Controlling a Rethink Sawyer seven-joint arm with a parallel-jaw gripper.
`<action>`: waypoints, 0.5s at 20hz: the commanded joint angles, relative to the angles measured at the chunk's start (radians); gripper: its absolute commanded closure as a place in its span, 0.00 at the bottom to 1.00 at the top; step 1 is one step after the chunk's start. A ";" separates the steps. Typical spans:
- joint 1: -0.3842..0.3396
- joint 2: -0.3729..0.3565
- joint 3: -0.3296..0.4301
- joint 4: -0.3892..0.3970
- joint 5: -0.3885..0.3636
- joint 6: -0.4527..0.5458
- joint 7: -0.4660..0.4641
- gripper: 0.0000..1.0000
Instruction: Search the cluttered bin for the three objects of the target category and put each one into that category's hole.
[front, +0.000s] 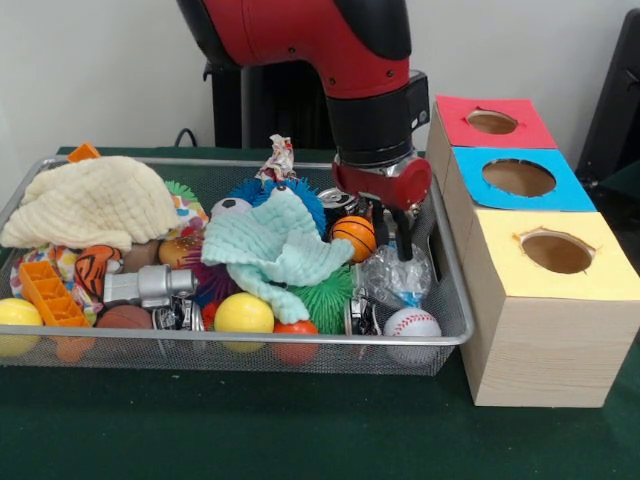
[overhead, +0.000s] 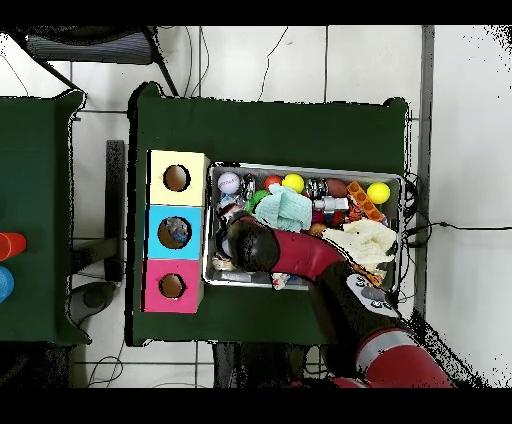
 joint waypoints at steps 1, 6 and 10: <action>0.017 -0.058 -0.056 0.015 0.075 0.107 0.133 1.00; 0.036 -0.088 -0.077 0.014 0.094 0.145 0.128 1.00; 0.055 -0.143 -0.110 0.026 0.111 0.217 0.122 1.00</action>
